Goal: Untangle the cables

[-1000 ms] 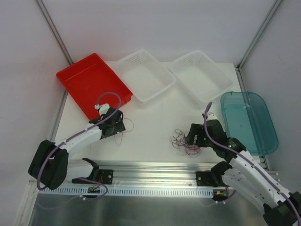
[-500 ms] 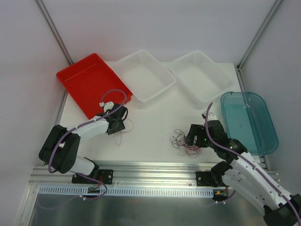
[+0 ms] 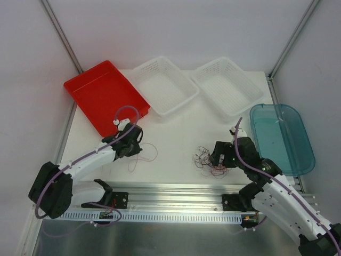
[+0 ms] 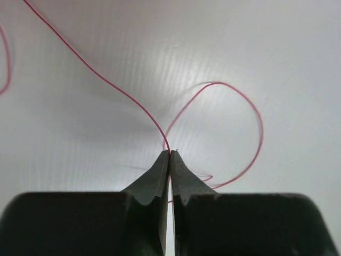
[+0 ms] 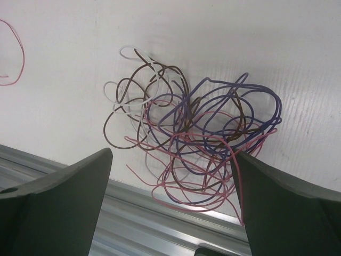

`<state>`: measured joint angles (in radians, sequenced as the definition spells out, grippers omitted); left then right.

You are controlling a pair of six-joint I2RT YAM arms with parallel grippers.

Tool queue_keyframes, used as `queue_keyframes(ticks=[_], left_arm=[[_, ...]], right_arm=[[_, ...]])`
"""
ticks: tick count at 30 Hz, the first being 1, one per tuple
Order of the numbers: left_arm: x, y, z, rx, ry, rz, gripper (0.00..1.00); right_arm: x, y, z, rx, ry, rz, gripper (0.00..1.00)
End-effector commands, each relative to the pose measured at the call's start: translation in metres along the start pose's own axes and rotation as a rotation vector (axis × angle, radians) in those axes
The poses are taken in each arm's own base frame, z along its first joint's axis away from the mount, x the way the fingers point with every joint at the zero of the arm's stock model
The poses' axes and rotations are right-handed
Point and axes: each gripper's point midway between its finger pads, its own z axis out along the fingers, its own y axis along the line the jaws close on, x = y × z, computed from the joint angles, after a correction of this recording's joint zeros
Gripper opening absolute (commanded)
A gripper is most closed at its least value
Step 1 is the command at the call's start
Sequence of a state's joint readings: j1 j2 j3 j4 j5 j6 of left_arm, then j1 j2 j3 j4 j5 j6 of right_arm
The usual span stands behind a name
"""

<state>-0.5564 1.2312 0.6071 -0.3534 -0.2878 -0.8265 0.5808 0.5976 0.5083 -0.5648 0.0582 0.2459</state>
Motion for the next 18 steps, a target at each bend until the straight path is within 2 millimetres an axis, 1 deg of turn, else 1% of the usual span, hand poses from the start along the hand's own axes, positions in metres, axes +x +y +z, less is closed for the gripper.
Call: queue_keyframes(ticks=[1,2,3,5,6,8,9,11,12,14,15,17,18], left_arm=[[-0.012,-0.021,-0.034,0.107,-0.031,0.007,0.00],[-0.012,-0.019,-0.042,0.106,-0.029,0.025,0.00],[-0.025,-0.030,-0.059,0.155,-0.066,0.022,0.00],[-0.035,-0.038,-0.078,0.196,-0.090,0.041,0.00],[-0.049,-0.046,-0.098,0.237,-0.123,0.036,0.00],[-0.065,-0.053,-0.120,0.276,-0.163,0.055,0.00],[-0.082,-0.060,-0.142,0.309,-0.202,0.053,0.00],[-0.099,-0.066,-0.165,0.336,-0.250,0.078,0.00],[-0.119,-0.075,-0.188,0.372,-0.304,0.073,0.00],[-0.135,-0.079,-0.209,0.382,-0.345,0.110,0.00],[-0.156,-0.089,-0.232,0.410,-0.395,0.108,0.00],[-0.176,-0.091,-0.249,0.404,-0.439,0.140,0.00],[-0.196,-0.098,-0.267,0.417,-0.481,0.136,0.00]], right_arm=[[-0.012,0.008,-0.010,-0.028,-0.029,-0.019,0.97],[-0.013,0.009,-0.012,-0.030,-0.030,-0.019,0.97],[-0.013,0.008,-0.013,-0.026,-0.029,-0.020,0.97],[-0.019,0.010,-0.019,-0.031,-0.047,-0.021,0.97],[-0.018,0.009,-0.021,-0.025,-0.043,-0.021,0.97],[-0.025,0.011,-0.027,-0.031,-0.063,-0.023,0.97],[-0.025,0.010,-0.029,-0.025,-0.061,-0.025,0.97],[-0.031,0.011,-0.035,-0.023,-0.081,-0.030,0.97],[-0.031,0.009,-0.037,-0.014,-0.077,-0.033,0.97],[-0.036,0.009,-0.041,-0.006,-0.092,-0.037,0.97],[-0.035,0.008,-0.043,0.000,-0.083,-0.041,0.97],[-0.038,0.008,-0.046,0.003,-0.085,-0.045,0.97],[-0.038,0.009,-0.047,0.004,-0.081,-0.047,0.97]])
